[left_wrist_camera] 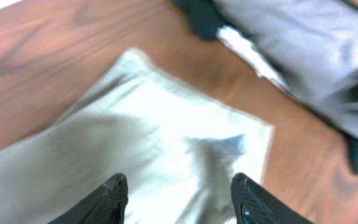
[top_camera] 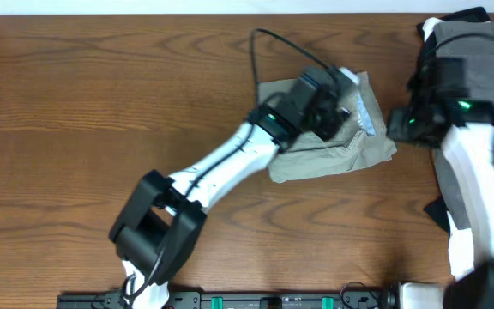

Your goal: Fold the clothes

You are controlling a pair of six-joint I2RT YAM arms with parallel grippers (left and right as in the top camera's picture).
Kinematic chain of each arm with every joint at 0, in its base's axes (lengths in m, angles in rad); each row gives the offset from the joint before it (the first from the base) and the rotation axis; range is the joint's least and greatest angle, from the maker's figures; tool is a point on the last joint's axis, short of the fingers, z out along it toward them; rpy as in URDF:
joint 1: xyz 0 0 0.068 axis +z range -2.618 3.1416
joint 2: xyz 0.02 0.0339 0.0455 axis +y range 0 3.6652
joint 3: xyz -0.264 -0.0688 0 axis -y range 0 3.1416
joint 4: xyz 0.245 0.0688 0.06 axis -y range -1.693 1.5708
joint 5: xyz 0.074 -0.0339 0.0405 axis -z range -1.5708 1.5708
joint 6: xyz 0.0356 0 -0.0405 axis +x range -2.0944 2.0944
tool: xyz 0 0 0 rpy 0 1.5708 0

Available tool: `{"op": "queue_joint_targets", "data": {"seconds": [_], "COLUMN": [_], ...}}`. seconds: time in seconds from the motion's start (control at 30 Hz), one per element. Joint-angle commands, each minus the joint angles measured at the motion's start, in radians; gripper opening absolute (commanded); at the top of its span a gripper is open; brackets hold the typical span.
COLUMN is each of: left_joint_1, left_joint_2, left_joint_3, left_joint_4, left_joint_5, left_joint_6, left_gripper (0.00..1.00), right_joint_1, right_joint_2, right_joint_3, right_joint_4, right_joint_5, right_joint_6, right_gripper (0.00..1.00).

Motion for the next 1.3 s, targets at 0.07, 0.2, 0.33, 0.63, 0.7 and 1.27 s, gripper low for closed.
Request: {"op": "queue_joint_targets", "data": {"seconds": [0.07, 0.2, 0.33, 0.63, 0.7, 1.27], "left_joint_1": [0.123, 0.198, 0.23, 0.218, 0.217, 0.206], "left_joint_2": [-0.03, -0.024, -0.001, 0.044, 0.06, 0.194], "left_joint_3": [0.023, 0.023, 0.023, 0.023, 0.023, 0.023], "left_joint_4": [-0.155, -0.219, -0.213, -0.178, -0.166, -0.066], "left_joint_5": [-0.036, -0.035, -0.035, -0.034, -0.034, -0.032], "left_joint_6": [-0.027, -0.026, -0.025, 0.001, 0.001, 0.016], "left_gripper": [0.55, 0.55, 0.55, 0.54, 0.54, 0.54], "right_joint_1": [-0.006, 0.003, 0.016, 0.085, 0.102, 0.099], "right_joint_2": [-0.058, -0.017, 0.066, 0.292, 0.322, 0.335], "right_joint_3": [0.003, -0.02, -0.027, -0.027, -0.027, -0.061], "right_joint_4": [-0.005, 0.063, 0.136, 0.267, 0.269, 0.01], "right_joint_5": [-0.262, -0.359, -0.408, -0.433, -0.432, 0.005], "right_joint_6": [-0.09, -0.145, -0.164, -0.17, -0.17, -0.109], "right_gripper": [0.06, 0.01, 0.01, 0.01, 0.01, 0.01]}}
